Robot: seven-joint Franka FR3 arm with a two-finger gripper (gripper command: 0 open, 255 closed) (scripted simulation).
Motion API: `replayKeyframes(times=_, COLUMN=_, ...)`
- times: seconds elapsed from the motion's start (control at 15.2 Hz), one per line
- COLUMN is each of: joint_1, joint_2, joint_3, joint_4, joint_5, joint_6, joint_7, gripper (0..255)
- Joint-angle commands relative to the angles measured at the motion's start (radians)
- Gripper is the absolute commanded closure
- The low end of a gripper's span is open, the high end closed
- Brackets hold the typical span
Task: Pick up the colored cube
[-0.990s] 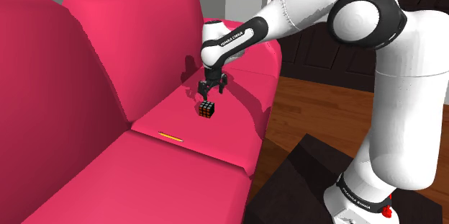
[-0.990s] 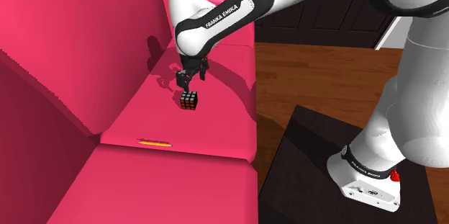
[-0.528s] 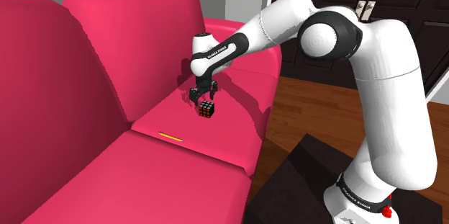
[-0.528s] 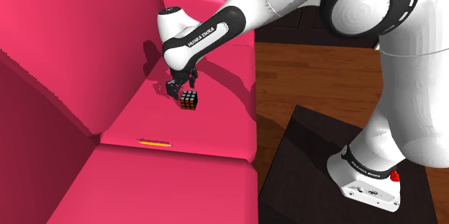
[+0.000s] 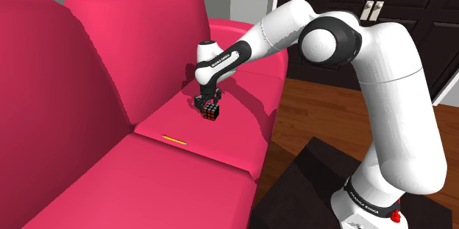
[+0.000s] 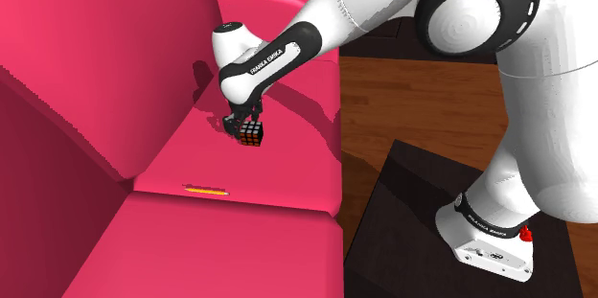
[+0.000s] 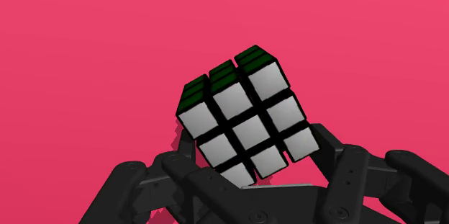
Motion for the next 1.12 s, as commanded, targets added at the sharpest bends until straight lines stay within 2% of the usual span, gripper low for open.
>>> replayKeyframes(times=0.0, joint_1=0.0, joint_2=0.002, joint_3=0.0, joint_4=-0.001, joint_5=0.0, joint_6=0.002, joint_7=0.0, gripper=255)
replayKeyframes(times=0.53, joint_1=0.0, joint_2=0.002, joint_3=0.0, joint_4=-0.001, joint_5=0.0, joint_6=0.001, joint_7=0.0, gripper=255)
replayKeyframes(times=1.06, joint_1=0.0, joint_2=-0.059, joint_3=0.0, joint_4=0.018, joint_5=0.0, joint_6=-0.077, joint_7=0.0, gripper=255)
